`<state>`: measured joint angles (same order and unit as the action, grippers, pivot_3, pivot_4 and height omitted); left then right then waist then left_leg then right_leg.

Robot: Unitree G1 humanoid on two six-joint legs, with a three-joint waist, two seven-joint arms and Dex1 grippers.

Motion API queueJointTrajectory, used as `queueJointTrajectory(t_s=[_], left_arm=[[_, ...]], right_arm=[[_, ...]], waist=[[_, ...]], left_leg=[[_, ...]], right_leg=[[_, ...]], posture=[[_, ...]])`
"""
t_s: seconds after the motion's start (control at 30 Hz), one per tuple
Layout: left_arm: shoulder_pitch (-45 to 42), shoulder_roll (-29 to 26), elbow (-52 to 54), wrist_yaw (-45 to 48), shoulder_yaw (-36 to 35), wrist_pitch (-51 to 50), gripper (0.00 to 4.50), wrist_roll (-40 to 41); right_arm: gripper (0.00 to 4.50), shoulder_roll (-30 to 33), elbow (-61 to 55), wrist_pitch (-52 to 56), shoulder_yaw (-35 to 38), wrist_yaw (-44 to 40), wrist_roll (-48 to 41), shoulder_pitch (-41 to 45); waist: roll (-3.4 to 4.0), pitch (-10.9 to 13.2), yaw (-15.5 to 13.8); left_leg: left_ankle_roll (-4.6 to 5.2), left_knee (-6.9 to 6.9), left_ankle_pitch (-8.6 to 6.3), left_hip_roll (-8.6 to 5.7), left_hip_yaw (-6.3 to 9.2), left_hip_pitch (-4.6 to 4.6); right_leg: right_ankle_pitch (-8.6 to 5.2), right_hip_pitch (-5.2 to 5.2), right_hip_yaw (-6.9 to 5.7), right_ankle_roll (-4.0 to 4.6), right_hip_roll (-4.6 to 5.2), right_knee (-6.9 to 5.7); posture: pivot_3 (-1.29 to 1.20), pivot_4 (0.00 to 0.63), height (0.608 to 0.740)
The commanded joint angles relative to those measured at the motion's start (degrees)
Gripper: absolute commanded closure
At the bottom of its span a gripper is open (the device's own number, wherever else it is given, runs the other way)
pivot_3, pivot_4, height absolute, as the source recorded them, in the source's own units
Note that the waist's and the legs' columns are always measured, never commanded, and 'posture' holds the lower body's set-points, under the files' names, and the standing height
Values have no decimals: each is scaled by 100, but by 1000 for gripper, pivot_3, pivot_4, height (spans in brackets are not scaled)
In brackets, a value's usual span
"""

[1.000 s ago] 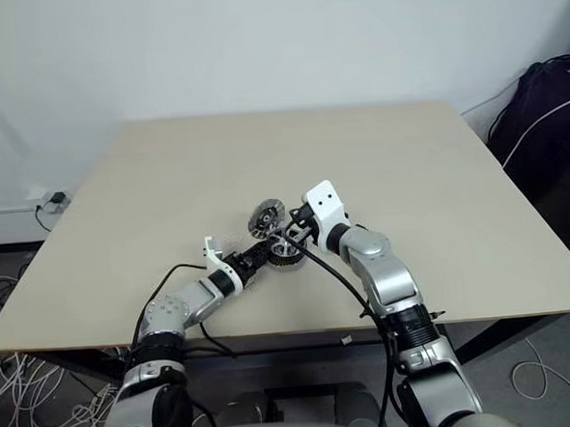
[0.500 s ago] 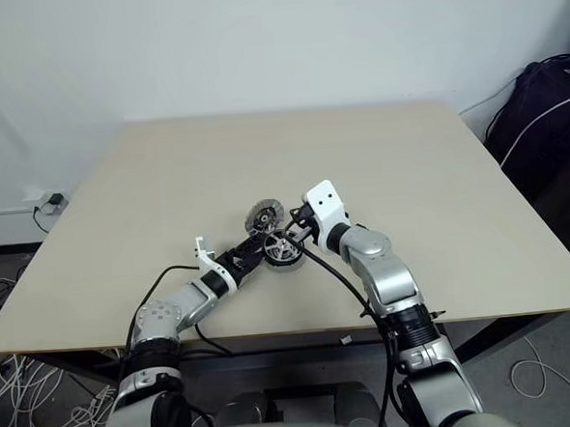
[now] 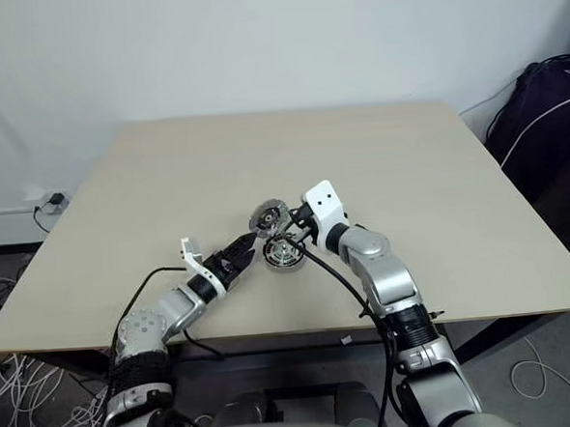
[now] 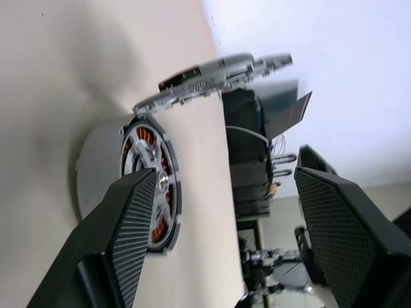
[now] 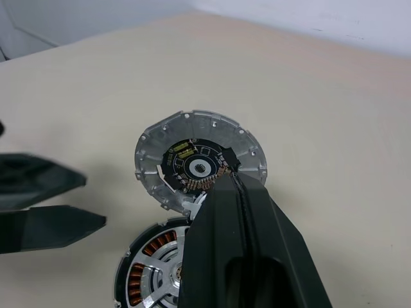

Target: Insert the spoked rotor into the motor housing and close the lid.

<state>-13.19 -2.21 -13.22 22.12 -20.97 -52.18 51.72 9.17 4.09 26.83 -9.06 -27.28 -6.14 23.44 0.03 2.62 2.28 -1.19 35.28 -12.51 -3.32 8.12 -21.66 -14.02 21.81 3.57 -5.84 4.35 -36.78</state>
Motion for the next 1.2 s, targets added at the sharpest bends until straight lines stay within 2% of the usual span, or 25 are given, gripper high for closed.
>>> queueJointTrajectory(t_s=[0.03,0.23,0.47,0.63,0.77,0.87,1.07,1.2], left_arm=[[326,-314,822,511,732,899,865,-841],[1005,-551,1275,848,1540,3458,865,-2552],[1384,-729,879,54,1834,5254,865,-4183],[1332,-670,465,-503,1889,5903,865,-4771],[1277,-634,302,-624,1905,6048,865,-4832],[1259,-642,231,-649,1902,6101,830,-4824],[1228,-644,154,-627,1875,6161,830,-4777],[1211,-645,122,-634,1880,6166,830,-4785]], right_arm=[[4500,-8,-300,-33,56,-11,-101,-8],[4500,-56,-259,-117,-10,-95,-134,-246],[4500,-62,214,-345,-169,-170,-6,-311],[4500,-114,925,-669,-288,-197,148,-122],[4500,-165,1172,-760,-232,-255,105,-4],[3900,-171,1276,-833,-206,-267,123,58],[2014,-207,1341,-922,-234,-203,209,199],[2014,-273,1505,-1001,-297,-184,314,345]], waist=[[0,0,-5],[1,0,-49],[2,-1,-76],[4,-2,-88],[4,-2,-87],[4,-2,-74],[5,-2,-71],[6,-3,-65]], left_leg=[[0,-1,0,0,0,0],[-1,-3,0,0,-7,0],[1,-2,0,2,-12,1],[2,1,0,2,-12,8],[4,2,1,1,-11,7],[4,2,1,2,-10,7],[4,2,2,1,-9,7],[4,2,2,2,-9,8]], right_leg=[[6,0,1,11,0,0],[0,1,7,64,0,4],[-13,4,9,41,0,2],[-12,9,8,34,0,2],[4,7,7,4,0,-1],[5,7,5,2,-1,-2],[6,6,5,1,-1,-4],[6,6,4,1,-1,-4]], posture=[[0,0,740],[0,0,740],[0,0,740],[0,0,740],[0,0,740],[0,0,740],[0,0,740],[0,0,740]])
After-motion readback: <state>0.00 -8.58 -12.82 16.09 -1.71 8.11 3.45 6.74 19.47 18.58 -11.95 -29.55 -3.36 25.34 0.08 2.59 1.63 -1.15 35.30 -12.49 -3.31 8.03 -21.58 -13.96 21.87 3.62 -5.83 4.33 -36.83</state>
